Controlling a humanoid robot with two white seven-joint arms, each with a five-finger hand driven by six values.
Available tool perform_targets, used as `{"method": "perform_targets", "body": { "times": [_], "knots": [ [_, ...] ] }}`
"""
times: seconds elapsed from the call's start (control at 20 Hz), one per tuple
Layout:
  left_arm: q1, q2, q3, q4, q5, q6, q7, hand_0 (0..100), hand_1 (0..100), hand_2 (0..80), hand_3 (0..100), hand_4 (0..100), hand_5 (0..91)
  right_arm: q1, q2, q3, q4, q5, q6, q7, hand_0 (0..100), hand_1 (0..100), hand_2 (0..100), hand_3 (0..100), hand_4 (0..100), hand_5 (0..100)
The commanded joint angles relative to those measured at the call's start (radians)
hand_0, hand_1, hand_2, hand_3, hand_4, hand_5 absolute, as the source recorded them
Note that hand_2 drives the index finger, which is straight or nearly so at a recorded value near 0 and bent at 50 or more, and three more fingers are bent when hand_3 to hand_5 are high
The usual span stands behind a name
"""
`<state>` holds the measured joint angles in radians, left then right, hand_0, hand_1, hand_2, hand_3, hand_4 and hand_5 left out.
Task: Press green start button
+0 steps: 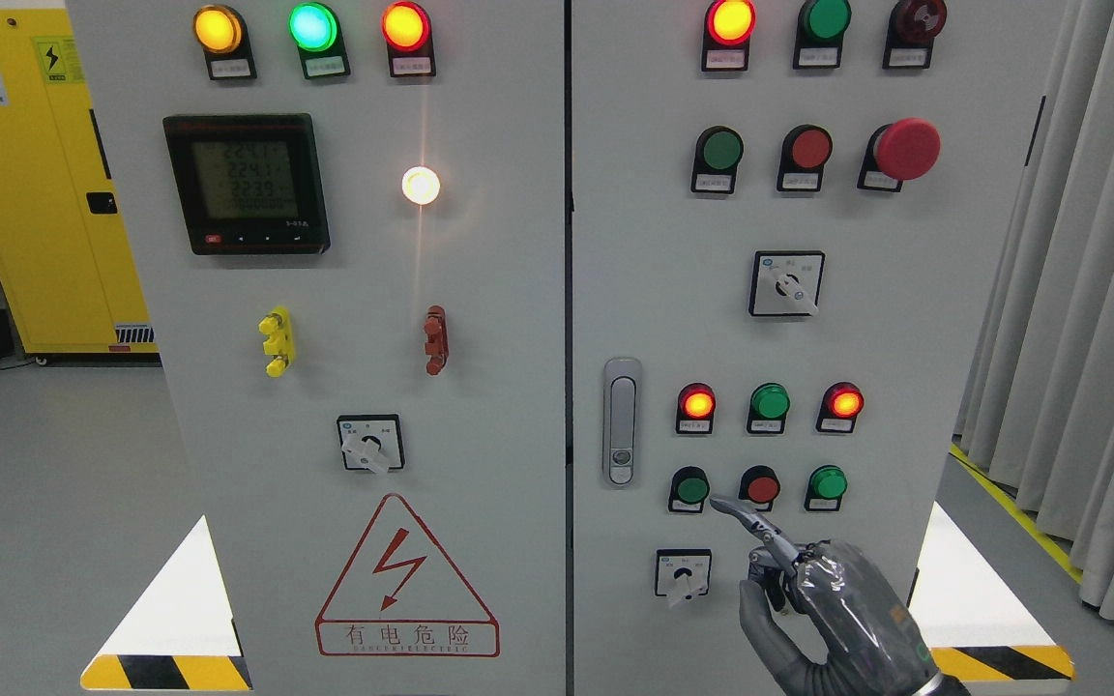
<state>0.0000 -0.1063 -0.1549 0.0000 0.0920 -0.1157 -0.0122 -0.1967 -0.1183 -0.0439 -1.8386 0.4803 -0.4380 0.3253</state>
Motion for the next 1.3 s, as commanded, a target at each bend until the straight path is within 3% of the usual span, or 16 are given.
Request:
{"method": "perform_targets", "body": {
  "times": [0.0, 0.1, 0.15, 0.2, 0.3, 0.6, 1.25],
  "knots": [
    [-0.029, -0.001, 0.000, -0.028, 0.000, 0.001, 0.000, 12, 56, 0.0, 0, 0, 0.0, 0.098, 0.015, 0.006, -0.060, -0.271, 0.010, 0.060, 65, 48, 0, 24, 22, 21],
    [-0.029, 0.000, 0.000, -0.028, 0.000, 0.001, 0.000, 12, 56, 0.0, 0, 0, 0.0, 0.126, 0.014, 0.007, -0.067, -0.337, 0.010, 0.063, 51, 36, 0, 9, 7, 1],
    [-0.029, 0.000, 0.000, -0.028, 0.000, 0.001, 0.000, 12, 56, 0.0, 0, 0, 0.0, 0.138, 0.014, 0.007, -0.076, -0.376, 0.012, 0.063, 37, 36, 0, 5, 5, 0],
    [-0.029, 0.000, 0.000, -0.028, 0.000, 0.001, 0.000, 12, 56, 0.0, 0, 0, 0.0, 0.154, 0.012, 0.010, -0.082, -0.409, 0.015, 0.063, 34, 30, 0, 0, 1, 0],
    [-0.029, 0.000, 0.000, -0.028, 0.000, 0.001, 0.000, 12, 56, 0.0, 0, 0, 0.0, 0.175, 0.011, 0.024, -0.085, -0.456, 0.028, 0.063, 27, 29, 0, 0, 0, 0],
    [-0.029, 0.000, 0.000, -0.028, 0.000, 0.001, 0.000, 12, 56, 0.0, 0, 0, 0.0, 0.223, 0.011, 0.026, -0.085, -0.494, 0.028, 0.089, 21, 24, 0, 0, 0, 0],
    [-0.029, 0.000, 0.000, -0.028, 0.000, 0.001, 0.000, 12, 56, 0.0, 0, 0, 0.0, 0.226, 0.009, 0.021, -0.082, -0.517, 0.030, 0.089, 19, 26, 0, 0, 0, 0]
  ]
}}
